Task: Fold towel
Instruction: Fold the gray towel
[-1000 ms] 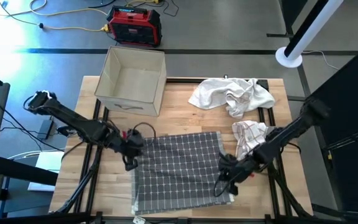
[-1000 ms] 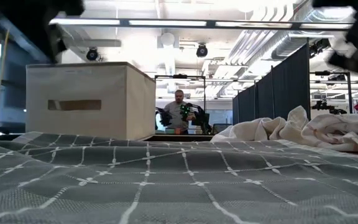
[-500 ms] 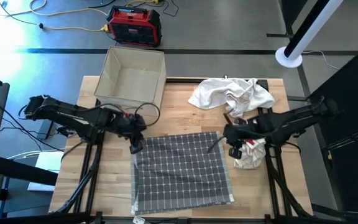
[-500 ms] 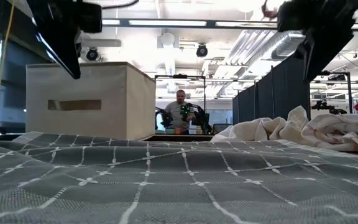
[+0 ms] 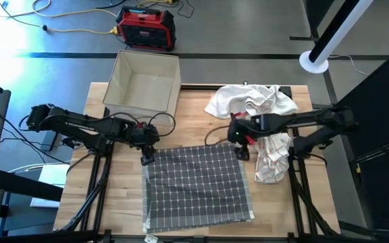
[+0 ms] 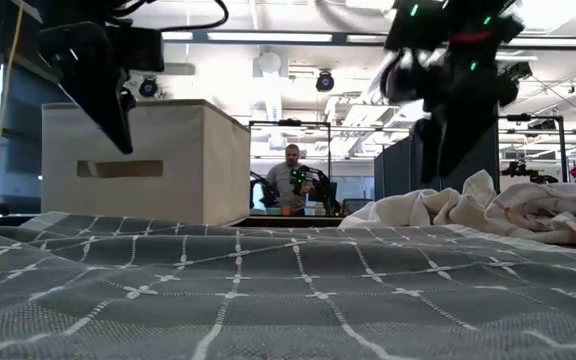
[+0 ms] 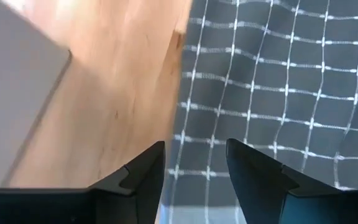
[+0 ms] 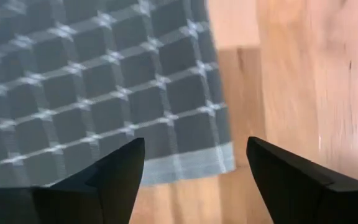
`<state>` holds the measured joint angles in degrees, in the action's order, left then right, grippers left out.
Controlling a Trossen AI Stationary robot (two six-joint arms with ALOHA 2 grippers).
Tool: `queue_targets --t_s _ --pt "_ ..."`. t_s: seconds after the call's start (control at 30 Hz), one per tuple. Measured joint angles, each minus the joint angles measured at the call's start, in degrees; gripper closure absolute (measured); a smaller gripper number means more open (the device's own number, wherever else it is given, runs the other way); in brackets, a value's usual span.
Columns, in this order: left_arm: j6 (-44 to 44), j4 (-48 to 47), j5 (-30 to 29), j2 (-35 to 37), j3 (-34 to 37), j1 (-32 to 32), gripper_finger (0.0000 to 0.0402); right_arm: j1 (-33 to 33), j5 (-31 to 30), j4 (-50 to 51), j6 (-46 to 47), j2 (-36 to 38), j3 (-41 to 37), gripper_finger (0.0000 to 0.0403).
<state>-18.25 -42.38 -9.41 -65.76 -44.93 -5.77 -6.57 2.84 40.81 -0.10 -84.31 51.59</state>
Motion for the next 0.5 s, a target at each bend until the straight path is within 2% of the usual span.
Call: queue_targets --t_s 0.17,0.33,0.4,0.5 --pt "2.92 -0.14 -0.17 0.02 0.0 0.71 0.0236 -3.31 2.3 -0.06 -3.57 -5.64 0.0 0.0145" --pt "2.6 -1.21 -1.71 0.04 0.5 0.89 0.0235 -3.33 0.86 0.26 -6.59 -10.42 0.0 0.0177" --pt "1.49 -1.48 -1.71 0.04 1.31 0.89 0.0235 -3.01 -0.89 -0.56 -6.43 -11.46 0.0 0.0206" --pt "-0.94 -0.89 -1.77 0.04 2.97 0.89 0.0235 -2.75 -3.33 -1.42 -7.21 -12.24 0.0 0.0278"
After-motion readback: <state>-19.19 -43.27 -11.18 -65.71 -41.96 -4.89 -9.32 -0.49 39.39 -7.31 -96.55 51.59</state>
